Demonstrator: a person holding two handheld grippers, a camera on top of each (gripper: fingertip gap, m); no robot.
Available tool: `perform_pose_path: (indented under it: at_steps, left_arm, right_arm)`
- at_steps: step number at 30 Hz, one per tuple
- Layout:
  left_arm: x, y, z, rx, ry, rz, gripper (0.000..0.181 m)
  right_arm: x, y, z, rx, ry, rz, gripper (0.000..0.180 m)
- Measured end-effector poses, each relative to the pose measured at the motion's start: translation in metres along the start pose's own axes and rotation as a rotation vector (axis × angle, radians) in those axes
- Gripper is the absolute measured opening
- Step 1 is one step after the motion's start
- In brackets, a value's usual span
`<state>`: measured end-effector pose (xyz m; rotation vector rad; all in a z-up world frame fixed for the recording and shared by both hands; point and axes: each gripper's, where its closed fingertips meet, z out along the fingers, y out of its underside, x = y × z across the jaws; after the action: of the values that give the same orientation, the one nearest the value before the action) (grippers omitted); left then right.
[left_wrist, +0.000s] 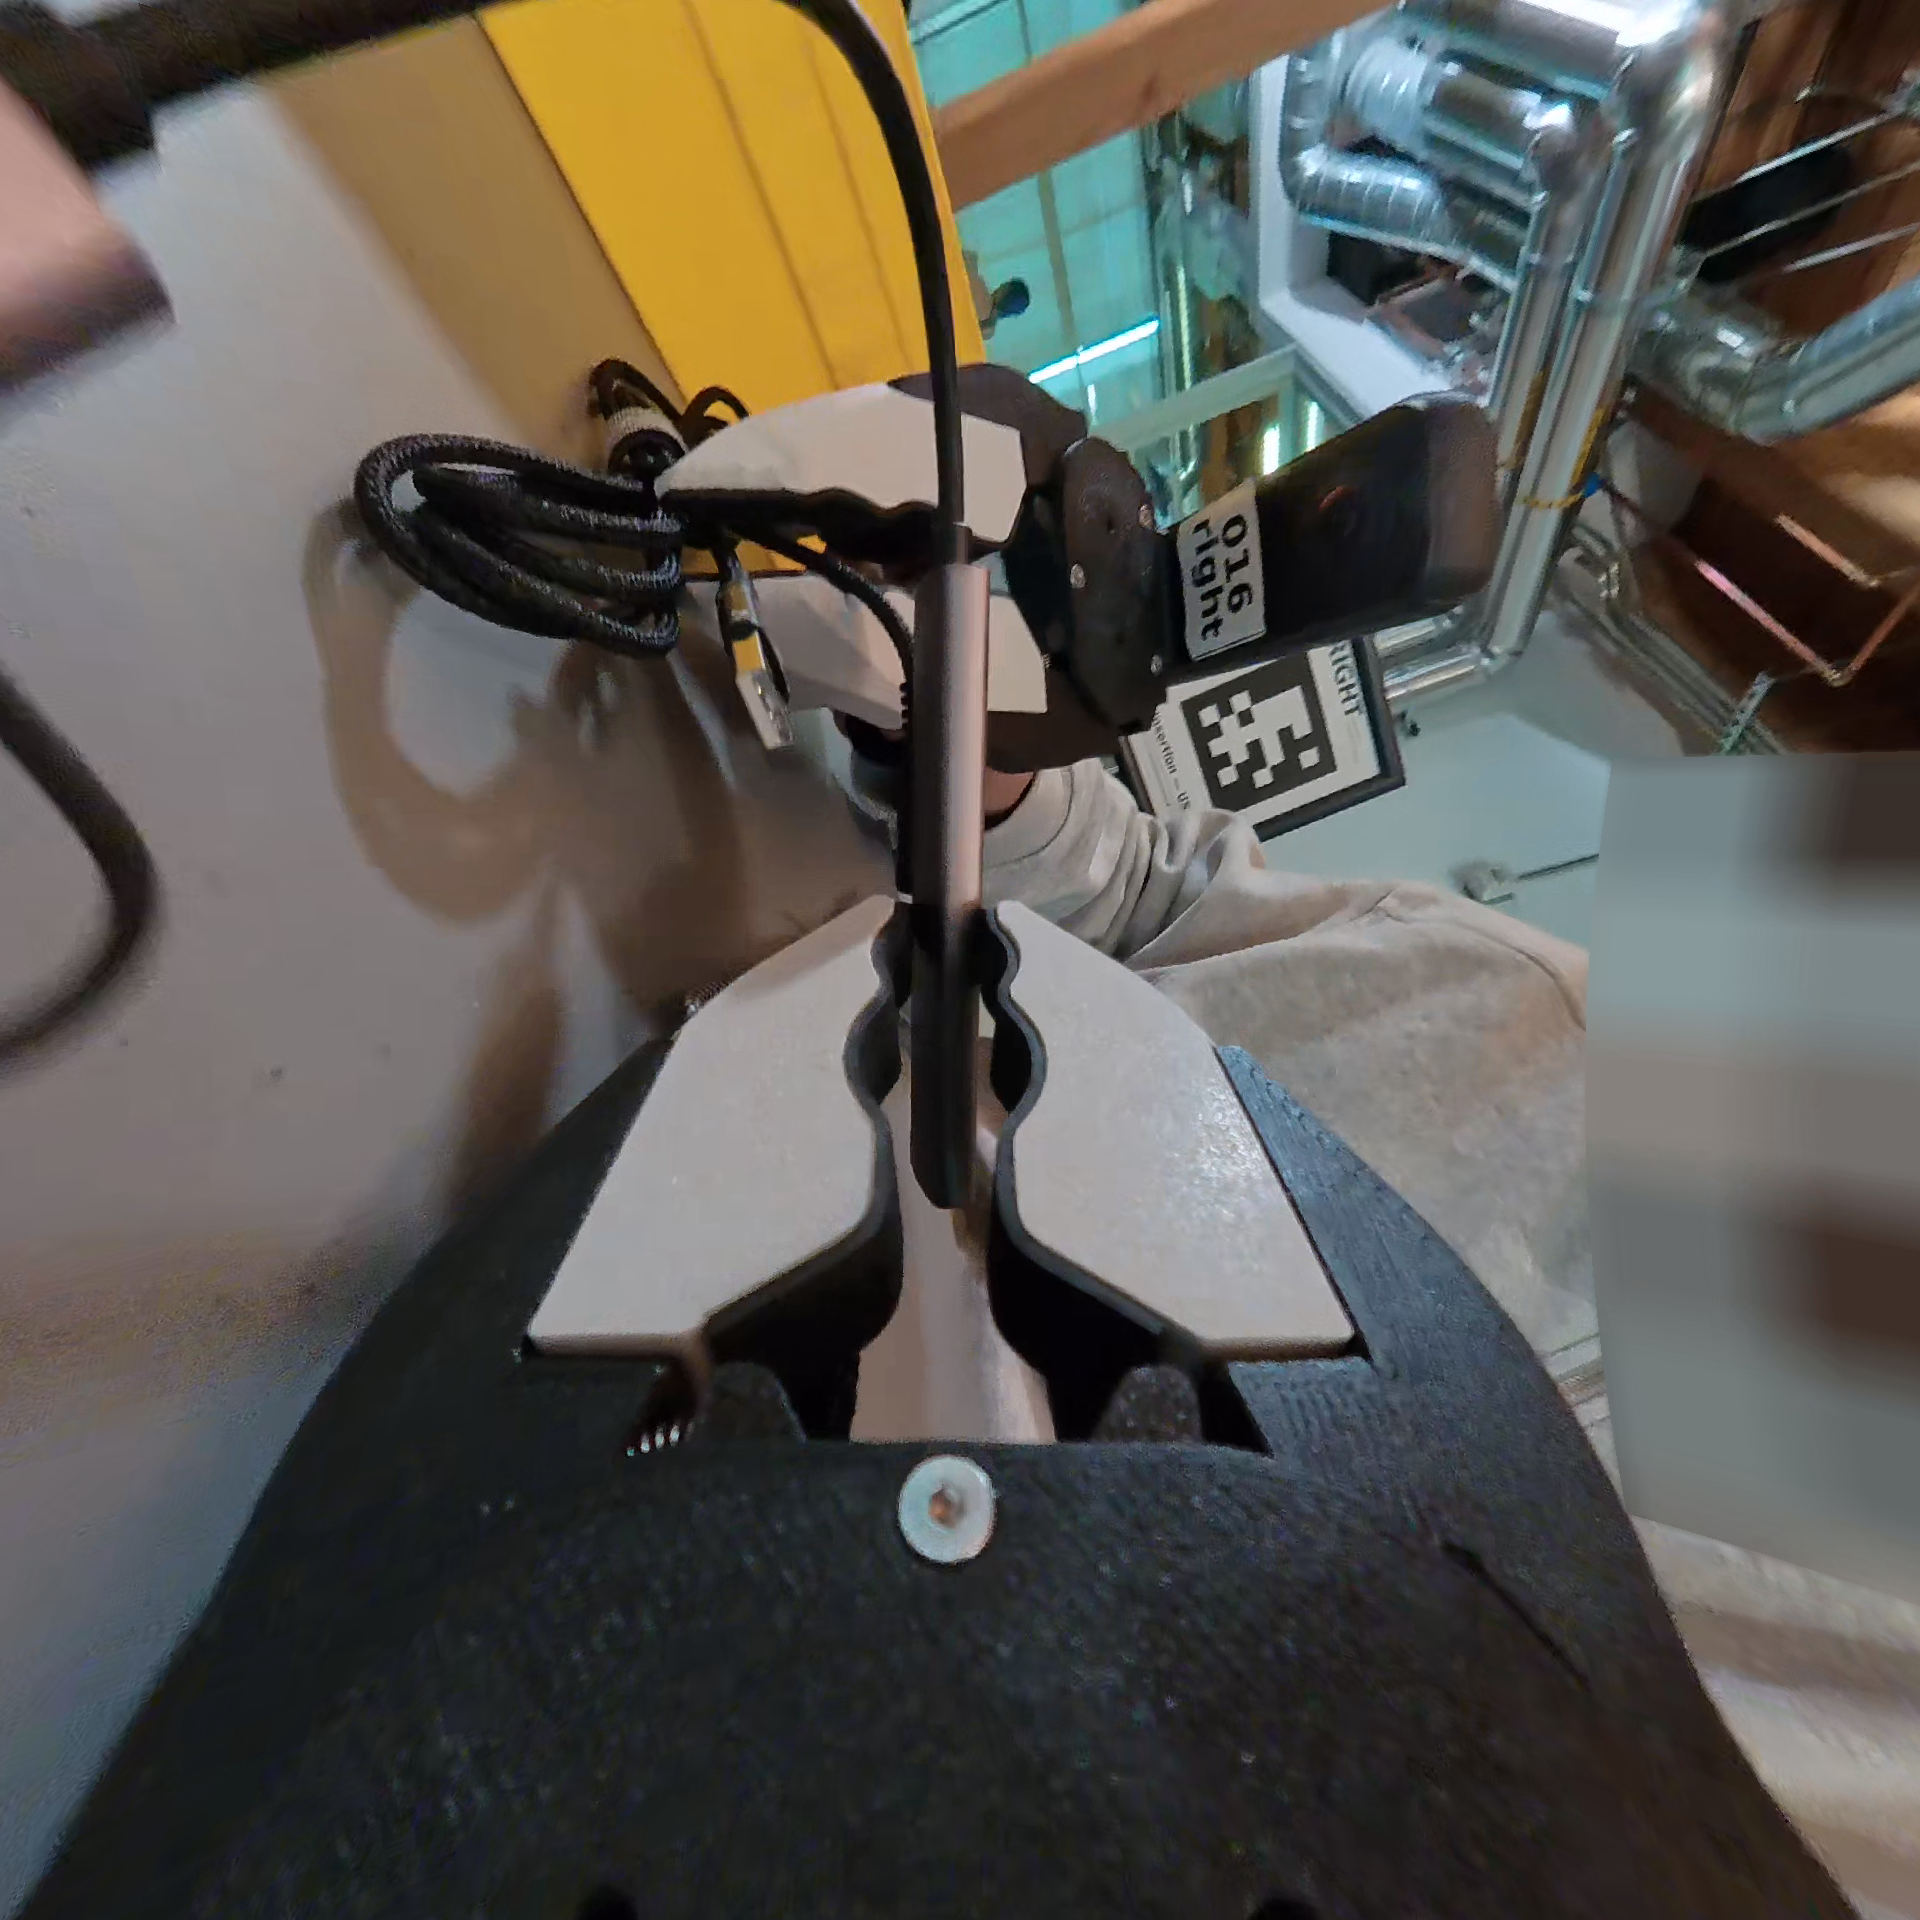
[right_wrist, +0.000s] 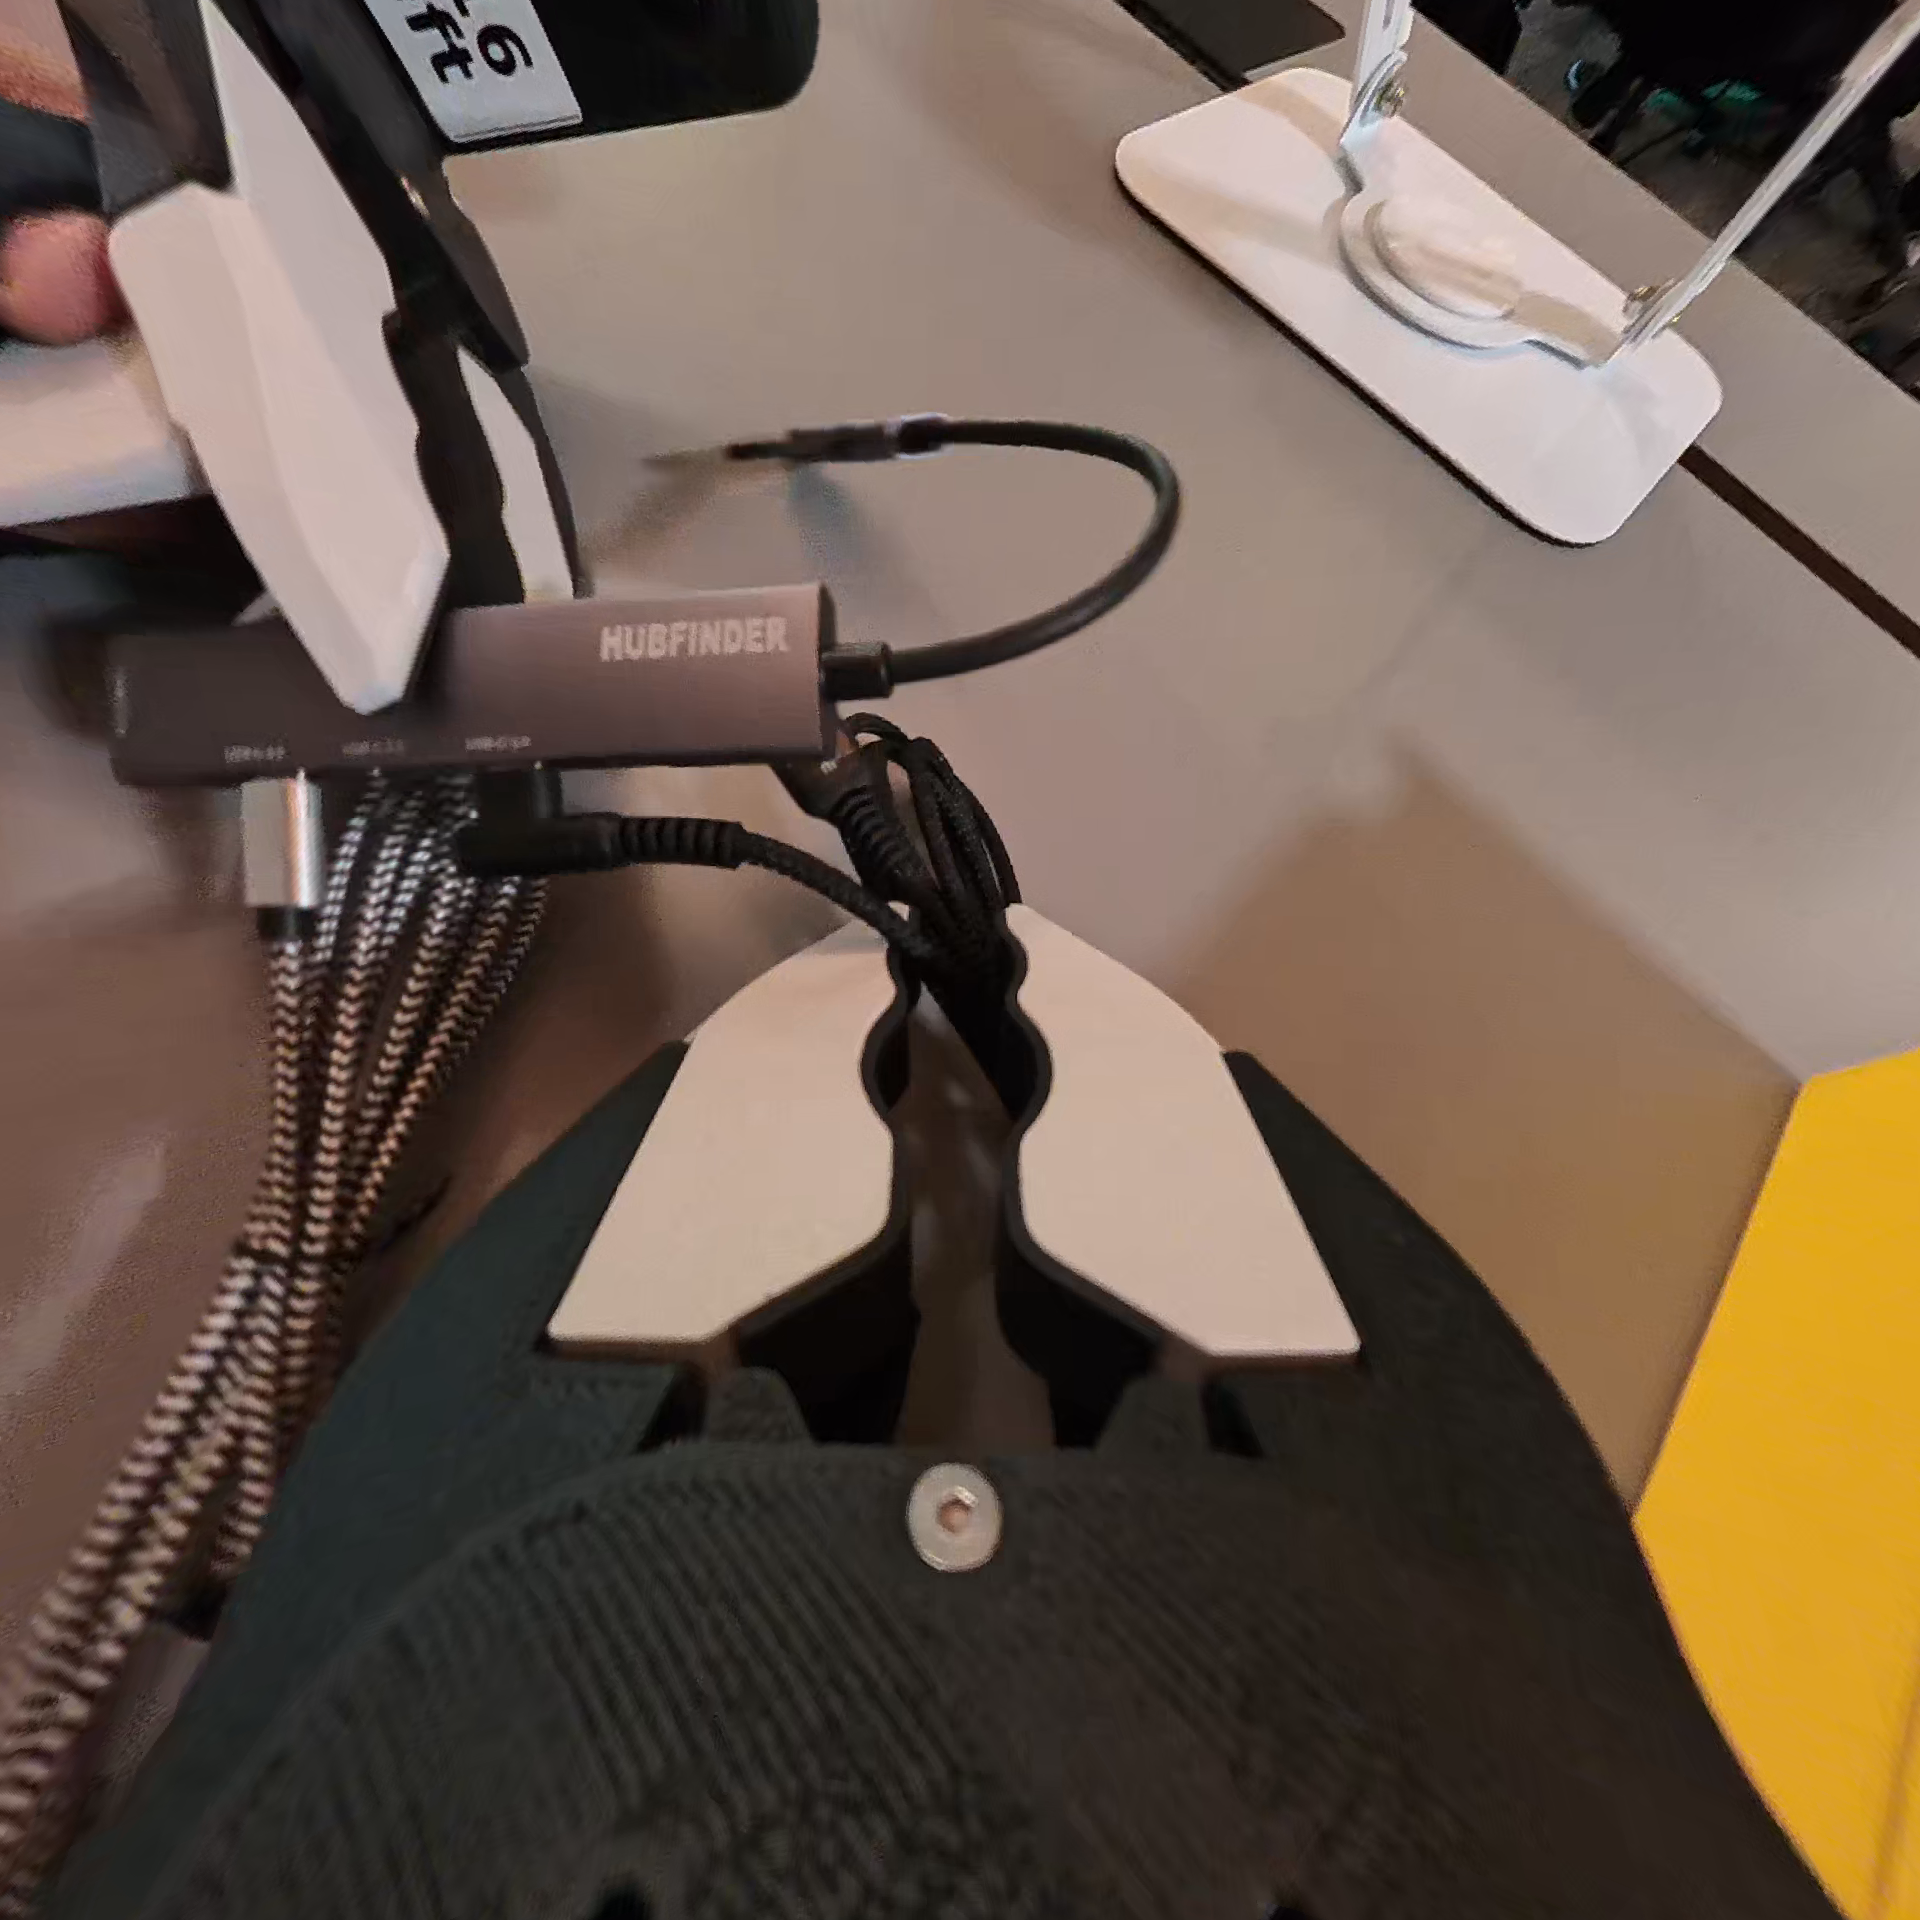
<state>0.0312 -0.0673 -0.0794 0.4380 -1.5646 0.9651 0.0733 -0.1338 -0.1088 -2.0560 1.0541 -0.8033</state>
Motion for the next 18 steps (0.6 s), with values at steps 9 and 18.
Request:
perform_pose_path:
  at_steps: [9,18]
  left_arm:
    - [-0.0015,0.0038,0.0027,-0.027,-0.008,-0.013,0.012]
    - [-0.0030,0.0002,0.0014,0.003,-0.022,-0.025,0.010]
  right_arm:
    - [0.0014,-0.0041,-0.0016,0.025,0.011,0.026,0.013]
    - [0.0080,-0.0029,-0.0023,0.028,0.050,0.036,0.032]
